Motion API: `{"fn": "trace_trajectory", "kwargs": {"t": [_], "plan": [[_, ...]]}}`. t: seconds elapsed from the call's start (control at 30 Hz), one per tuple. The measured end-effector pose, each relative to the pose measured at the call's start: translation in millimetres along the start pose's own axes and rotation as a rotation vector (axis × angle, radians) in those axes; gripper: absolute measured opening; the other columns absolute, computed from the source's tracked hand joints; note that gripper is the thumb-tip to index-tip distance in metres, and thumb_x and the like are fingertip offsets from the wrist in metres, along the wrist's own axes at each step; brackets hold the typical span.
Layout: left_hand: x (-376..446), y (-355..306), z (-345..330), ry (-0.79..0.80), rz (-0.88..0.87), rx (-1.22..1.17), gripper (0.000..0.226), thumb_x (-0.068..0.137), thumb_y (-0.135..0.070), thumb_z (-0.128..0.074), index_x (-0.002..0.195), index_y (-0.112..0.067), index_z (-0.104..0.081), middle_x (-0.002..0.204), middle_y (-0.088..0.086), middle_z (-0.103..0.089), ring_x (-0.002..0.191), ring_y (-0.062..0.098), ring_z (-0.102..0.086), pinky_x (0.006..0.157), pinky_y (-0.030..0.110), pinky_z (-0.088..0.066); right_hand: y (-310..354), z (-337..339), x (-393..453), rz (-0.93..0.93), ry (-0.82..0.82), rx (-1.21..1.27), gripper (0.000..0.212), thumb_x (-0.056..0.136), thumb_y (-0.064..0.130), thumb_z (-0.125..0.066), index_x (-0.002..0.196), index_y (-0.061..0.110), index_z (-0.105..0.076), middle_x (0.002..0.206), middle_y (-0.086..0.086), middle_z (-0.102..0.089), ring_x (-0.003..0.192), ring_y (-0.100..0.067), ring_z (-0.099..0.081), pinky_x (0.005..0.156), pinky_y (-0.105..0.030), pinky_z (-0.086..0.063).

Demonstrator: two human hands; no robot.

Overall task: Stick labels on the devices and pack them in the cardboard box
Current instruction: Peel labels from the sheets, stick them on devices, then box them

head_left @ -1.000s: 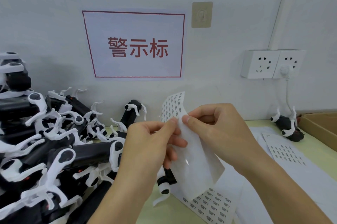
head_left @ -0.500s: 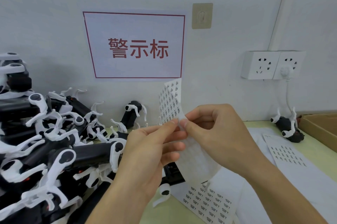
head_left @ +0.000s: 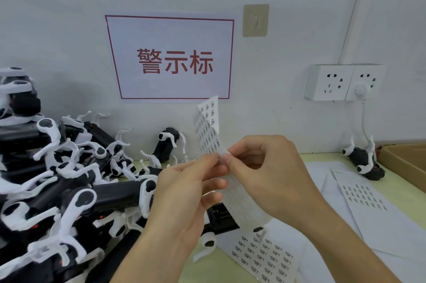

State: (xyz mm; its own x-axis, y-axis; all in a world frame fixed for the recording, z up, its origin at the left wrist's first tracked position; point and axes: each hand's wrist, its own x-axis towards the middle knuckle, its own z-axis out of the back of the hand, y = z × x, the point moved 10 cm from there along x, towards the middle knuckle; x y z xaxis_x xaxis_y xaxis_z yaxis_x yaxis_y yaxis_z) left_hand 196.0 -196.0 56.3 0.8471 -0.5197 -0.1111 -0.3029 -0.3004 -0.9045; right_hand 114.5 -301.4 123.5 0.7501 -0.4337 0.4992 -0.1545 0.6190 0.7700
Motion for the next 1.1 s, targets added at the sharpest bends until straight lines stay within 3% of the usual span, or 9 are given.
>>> {"fn": "trace_trajectory", "kwargs": {"t": [0.3, 0.4, 0.53, 0.63, 0.8, 0.87, 0.93, 1.0, 1.1], "plan": [[1, -10, 13, -0.073, -0.062, 0.002, 0.021, 0.088, -0.01, -0.071, 0.068, -0.006, -0.076, 0.067, 0.007, -0.069, 0.047, 0.012, -0.058, 0.037, 0.019, -0.041, -8, 20, 5, -0.028, -0.086, -0.128, 0.021, 0.085, 0.016, -0.074, 0.067, 0.026, -0.073, 0.067, 0.018, -0.071, 0.063, 0.0, -0.068, 0.06, -0.011, -0.052], [1, -17, 14, -0.052, -0.099, 0.059, 0.019, 0.09, -0.014, -0.07, 0.072, -0.008, -0.077, 0.071, 0.006, -0.071, 0.05, 0.014, -0.06, 0.039, 0.02, -0.043, -30, 48, 11, -0.158, -0.11, -0.164, 0.017, 0.087, 0.022, -0.072, 0.071, 0.028, -0.074, 0.068, 0.02, -0.072, 0.065, 0.004, -0.067, 0.055, -0.006, -0.045], [1, -23, 12, -0.044, -0.15, 0.125, 0.013, 0.093, -0.017, -0.067, 0.09, -0.006, -0.073, 0.076, 0.005, -0.074, 0.051, 0.017, -0.061, 0.04, 0.021, -0.044, -72, 89, 9, -0.363, -0.109, -0.211, 0.014, 0.09, 0.026, -0.068, 0.079, 0.034, -0.072, 0.071, 0.02, -0.073, 0.068, -0.001, -0.068, 0.061, -0.022, -0.045], [0, -24, 8, -0.025, -0.169, 0.151, 0.012, 0.095, -0.016, -0.066, 0.095, -0.006, -0.073, 0.076, 0.005, -0.074, 0.052, 0.018, -0.062, 0.04, 0.022, -0.044, -102, 110, 2, -0.497, -0.069, -0.278, 0.01, 0.092, 0.026, -0.066, 0.091, 0.033, -0.073, 0.073, 0.016, -0.075, 0.065, -0.002, -0.069, 0.059, -0.023, -0.046], [-1, -24, 4, 0.014, -0.182, 0.204, 0.008, 0.094, -0.01, -0.065, 0.094, -0.007, -0.072, 0.077, 0.005, -0.075, 0.053, 0.019, -0.065, 0.041, 0.022, -0.045, -141, 135, -9, -0.696, -0.006, -0.492, 0.013, 0.091, 0.028, -0.069, 0.1, 0.019, -0.074, 0.096, -0.001, -0.07, 0.087, -0.023, -0.064, 0.079, -0.035, -0.049], [-1, -22, 2, 0.033, -0.184, 0.23, 0.008, 0.094, -0.009, -0.065, 0.093, -0.007, -0.072, 0.079, 0.006, -0.075, 0.055, 0.018, -0.065, 0.042, 0.022, -0.046, -134, 141, -7, -0.693, -0.01, -0.624, 0.018, 0.093, 0.03, -0.067, 0.105, 0.018, -0.072, 0.097, 0.001, -0.067, 0.087, -0.021, -0.06, 0.077, -0.033, -0.046], [0, -22, 0, 0.045, -0.189, 0.253, 0.009, 0.094, -0.01, -0.065, 0.092, -0.008, -0.073, 0.079, 0.005, -0.075, 0.056, 0.018, -0.066, 0.043, 0.022, -0.047, -114, 139, -2, -0.61, -0.047, -0.611, 0.008, 0.093, 0.03, -0.066, 0.098, 0.027, -0.071, 0.094, 0.007, -0.067, 0.086, -0.014, -0.058, 0.074, -0.031, -0.043], [0, -21, -1, 0.054, -0.197, 0.278, 0.009, 0.094, -0.011, -0.065, 0.092, -0.009, -0.074, 0.079, 0.004, -0.076, 0.057, 0.017, -0.066, 0.044, 0.023, -0.048, -90, 120, 4, -0.472, -0.033, -0.454, 0.007, 0.091, 0.031, -0.069, 0.085, 0.034, -0.072, 0.085, 0.014, -0.073, 0.087, -0.009, -0.065, 0.078, -0.029, -0.045], [1, -19, -2, 0.057, -0.208, 0.311, 0.009, 0.093, -0.014, -0.066, 0.092, -0.01, -0.074, 0.077, 0.002, -0.075, 0.056, 0.016, -0.066, 0.045, 0.022, -0.048, -50, 65, 6, -0.294, 0.12, -0.164, 0.007, 0.087, 0.032, -0.07, 0.09, 0.031, -0.076, 0.082, 0.014, -0.076, 0.08, -0.003, -0.073, 0.081, -0.03, -0.053]]}}
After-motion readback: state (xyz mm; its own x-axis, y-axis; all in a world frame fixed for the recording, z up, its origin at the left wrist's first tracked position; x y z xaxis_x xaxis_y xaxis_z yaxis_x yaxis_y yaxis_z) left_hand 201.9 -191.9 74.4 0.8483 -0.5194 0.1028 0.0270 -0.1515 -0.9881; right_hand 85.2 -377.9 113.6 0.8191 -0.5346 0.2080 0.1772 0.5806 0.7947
